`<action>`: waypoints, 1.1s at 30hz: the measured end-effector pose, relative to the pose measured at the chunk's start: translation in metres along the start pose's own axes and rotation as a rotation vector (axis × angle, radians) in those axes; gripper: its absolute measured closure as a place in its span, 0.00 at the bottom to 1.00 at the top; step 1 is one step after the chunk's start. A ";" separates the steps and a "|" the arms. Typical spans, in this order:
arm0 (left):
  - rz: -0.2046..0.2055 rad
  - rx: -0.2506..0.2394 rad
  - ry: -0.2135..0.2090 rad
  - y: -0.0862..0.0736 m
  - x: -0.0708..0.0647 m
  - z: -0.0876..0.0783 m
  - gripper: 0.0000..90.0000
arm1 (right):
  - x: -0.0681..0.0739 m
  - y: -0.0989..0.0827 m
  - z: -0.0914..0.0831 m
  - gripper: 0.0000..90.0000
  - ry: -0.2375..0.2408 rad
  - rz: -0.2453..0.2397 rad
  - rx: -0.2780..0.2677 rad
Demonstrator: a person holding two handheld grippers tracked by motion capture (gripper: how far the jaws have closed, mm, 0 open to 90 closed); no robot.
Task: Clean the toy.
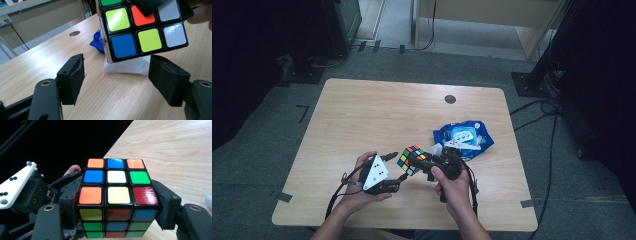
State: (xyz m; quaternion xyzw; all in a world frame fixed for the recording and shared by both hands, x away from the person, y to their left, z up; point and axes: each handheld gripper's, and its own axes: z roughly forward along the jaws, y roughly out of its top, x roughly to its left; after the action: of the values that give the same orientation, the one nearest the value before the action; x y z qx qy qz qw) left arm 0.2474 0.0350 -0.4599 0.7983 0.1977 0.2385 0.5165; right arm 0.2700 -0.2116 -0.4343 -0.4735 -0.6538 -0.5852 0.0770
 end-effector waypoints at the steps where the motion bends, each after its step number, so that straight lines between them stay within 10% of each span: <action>1: 0.001 -0.005 -0.003 0.000 0.000 -0.001 0.33 | 0.000 0.000 0.000 0.39 0.000 0.003 0.004; 33: 0.087 -0.016 -0.031 0.006 -0.020 0.004 0.23 | -0.002 -0.005 0.011 0.38 0.010 0.014 0.107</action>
State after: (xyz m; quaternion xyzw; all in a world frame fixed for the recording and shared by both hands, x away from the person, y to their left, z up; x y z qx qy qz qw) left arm 0.2344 0.0183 -0.4592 0.8054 0.1529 0.2499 0.5152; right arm 0.2730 -0.2025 -0.4425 -0.4702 -0.6806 -0.5511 0.1095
